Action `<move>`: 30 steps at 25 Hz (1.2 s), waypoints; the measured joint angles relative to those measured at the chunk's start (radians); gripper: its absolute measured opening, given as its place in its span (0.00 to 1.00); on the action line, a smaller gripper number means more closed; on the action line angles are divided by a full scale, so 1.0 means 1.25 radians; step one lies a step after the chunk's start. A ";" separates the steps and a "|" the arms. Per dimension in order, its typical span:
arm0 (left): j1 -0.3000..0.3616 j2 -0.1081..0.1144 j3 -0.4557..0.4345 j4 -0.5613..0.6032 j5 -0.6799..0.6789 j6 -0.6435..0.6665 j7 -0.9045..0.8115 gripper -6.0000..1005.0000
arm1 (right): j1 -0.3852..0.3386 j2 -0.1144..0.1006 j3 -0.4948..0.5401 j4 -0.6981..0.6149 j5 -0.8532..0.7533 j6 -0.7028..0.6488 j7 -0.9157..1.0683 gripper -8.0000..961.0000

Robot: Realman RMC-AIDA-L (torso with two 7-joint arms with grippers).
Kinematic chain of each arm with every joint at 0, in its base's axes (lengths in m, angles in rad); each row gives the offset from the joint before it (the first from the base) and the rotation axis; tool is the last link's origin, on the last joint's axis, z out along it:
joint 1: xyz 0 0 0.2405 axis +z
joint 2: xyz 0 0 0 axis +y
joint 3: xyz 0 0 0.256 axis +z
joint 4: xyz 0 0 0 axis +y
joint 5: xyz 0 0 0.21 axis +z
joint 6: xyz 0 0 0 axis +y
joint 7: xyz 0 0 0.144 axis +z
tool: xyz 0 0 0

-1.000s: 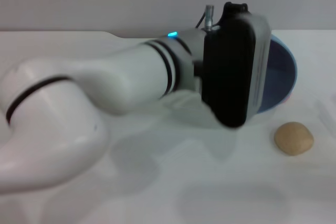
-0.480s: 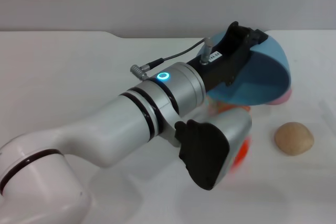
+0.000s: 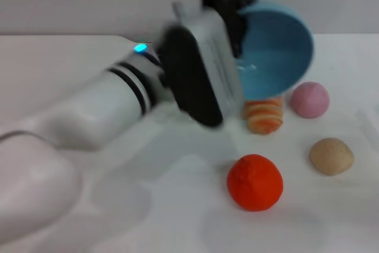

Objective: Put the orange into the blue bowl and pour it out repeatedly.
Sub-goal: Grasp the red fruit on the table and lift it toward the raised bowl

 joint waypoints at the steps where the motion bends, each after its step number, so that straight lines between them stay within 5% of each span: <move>1: -0.006 0.000 -0.035 0.001 -0.034 0.034 -0.029 0.01 | 0.003 0.000 0.000 0.000 -0.001 0.001 0.003 0.54; 5: -0.049 0.003 -0.187 -0.002 -0.108 0.246 -0.163 0.01 | 0.015 -0.002 -0.006 -0.012 -0.005 0.021 0.041 0.54; 9: -0.179 0.007 -0.389 -0.090 -0.118 0.613 -0.333 0.01 | 0.036 -0.009 -0.041 -0.045 -0.014 0.038 0.102 0.53; 13: -0.221 0.008 -0.459 -0.147 -0.123 0.725 -0.385 0.01 | 0.064 -0.016 -0.087 -0.111 -0.099 0.040 0.204 0.53; 21: -0.242 0.009 -0.569 -0.210 -0.154 0.798 -0.423 0.01 | 0.171 -0.031 -0.196 -0.223 -0.410 0.031 0.499 0.53; 30: -0.239 0.009 -0.585 -0.228 -0.162 0.819 -0.424 0.01 | 0.246 -0.005 -0.359 -0.236 -0.534 0.041 0.634 0.53</move>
